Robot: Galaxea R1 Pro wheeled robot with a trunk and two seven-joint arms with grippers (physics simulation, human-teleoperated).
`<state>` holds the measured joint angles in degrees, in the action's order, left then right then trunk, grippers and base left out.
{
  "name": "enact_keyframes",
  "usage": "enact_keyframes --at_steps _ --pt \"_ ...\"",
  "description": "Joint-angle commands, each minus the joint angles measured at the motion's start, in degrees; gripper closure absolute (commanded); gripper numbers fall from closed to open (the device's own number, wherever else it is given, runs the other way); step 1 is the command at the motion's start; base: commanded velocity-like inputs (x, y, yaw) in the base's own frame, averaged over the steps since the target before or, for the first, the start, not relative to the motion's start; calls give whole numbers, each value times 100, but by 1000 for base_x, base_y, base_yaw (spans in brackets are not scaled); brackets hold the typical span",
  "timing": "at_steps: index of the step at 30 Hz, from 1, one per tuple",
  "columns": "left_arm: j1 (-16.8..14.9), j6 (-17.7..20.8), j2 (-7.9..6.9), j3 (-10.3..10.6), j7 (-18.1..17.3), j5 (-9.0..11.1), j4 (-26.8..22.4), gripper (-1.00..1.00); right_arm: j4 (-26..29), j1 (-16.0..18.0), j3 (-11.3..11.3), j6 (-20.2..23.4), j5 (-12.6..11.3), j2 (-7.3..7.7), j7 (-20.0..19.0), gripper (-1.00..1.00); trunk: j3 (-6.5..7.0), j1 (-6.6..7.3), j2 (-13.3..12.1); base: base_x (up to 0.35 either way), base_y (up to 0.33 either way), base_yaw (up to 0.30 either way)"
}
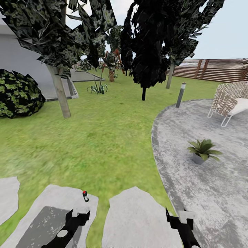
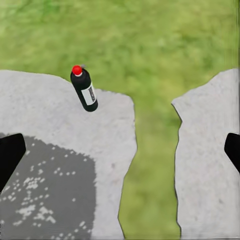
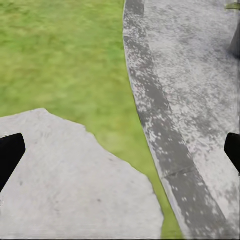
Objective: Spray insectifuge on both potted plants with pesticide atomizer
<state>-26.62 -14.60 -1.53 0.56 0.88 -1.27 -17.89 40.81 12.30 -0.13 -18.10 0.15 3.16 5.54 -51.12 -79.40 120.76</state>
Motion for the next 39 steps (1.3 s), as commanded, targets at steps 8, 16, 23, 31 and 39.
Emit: enact_keyframes --at_steps 8,16,23,31,39 --pt "-1 -17 -5 6 9 -6 -4 -100 -3 4 4 -15 2 0 17 -100 -5 2 2 -29 297 -299" --pt "-1 -20 -7 6 9 -5 -4 -100 -3 5 4 -16 2 0 17 -100 -5 2 2 -1 310 -299" --pt "-1 -25 -13 6 9 -5 -4 -100 -3 5 13 -18 2 0 17 -100 -5 2 2 0 311 -92" --pt "-1 -26 -22 5 9 -5 -6 -100 -3 4 13 -18 2 -9 17 -100 -5 2 2 0 310 -4" --pt "-1 -26 -22 6 5 -5 -12 -100 -3 2 13 -18 2 -7 17 -100 -5 2 2 -60 308 -144"
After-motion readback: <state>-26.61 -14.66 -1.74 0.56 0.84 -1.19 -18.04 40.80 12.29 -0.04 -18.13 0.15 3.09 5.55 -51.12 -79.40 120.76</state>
